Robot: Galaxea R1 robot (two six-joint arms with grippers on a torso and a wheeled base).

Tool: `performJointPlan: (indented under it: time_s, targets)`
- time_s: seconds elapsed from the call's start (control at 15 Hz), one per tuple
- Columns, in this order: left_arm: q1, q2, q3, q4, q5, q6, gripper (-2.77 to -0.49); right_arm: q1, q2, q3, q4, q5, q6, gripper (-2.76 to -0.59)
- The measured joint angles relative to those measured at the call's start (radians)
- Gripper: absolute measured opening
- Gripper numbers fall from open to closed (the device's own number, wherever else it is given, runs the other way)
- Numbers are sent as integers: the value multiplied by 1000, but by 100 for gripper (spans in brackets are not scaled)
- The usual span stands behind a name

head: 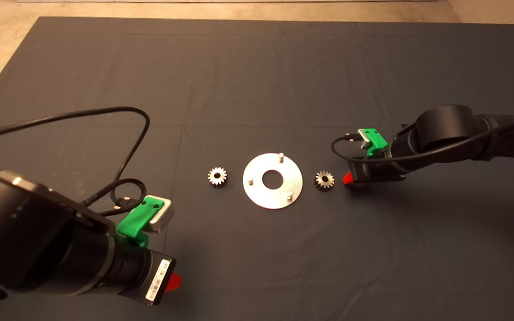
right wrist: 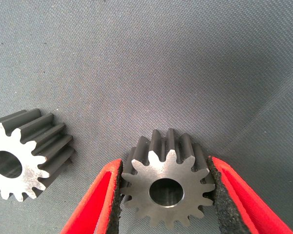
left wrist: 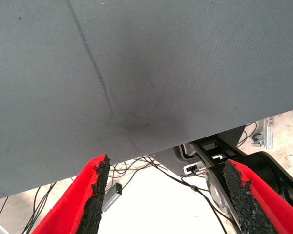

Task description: Install three planetary gears onto the carrier pins

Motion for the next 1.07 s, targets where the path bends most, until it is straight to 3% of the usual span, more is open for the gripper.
performJointPlan:
  time_s: [0.47,0.6,0.73,0.87,1.07]
  targets:
    - [-4,0,0,-1,0,0,-162,0,0,34,-1,-4,0,-233]
    - [-6,0,0,-2,0,0,-162,0,0,34,-1,-12,0,-233]
    - [-11,0,0,-2,0,0,-162,2,-1,34,0,-35,1,-236]
    - [-15,0,0,-3,-1,0,-162,23,-6,36,3,-44,3,-236]
    - [-20,0,0,-3,0,0,-162,84,-12,40,34,-49,4,-237]
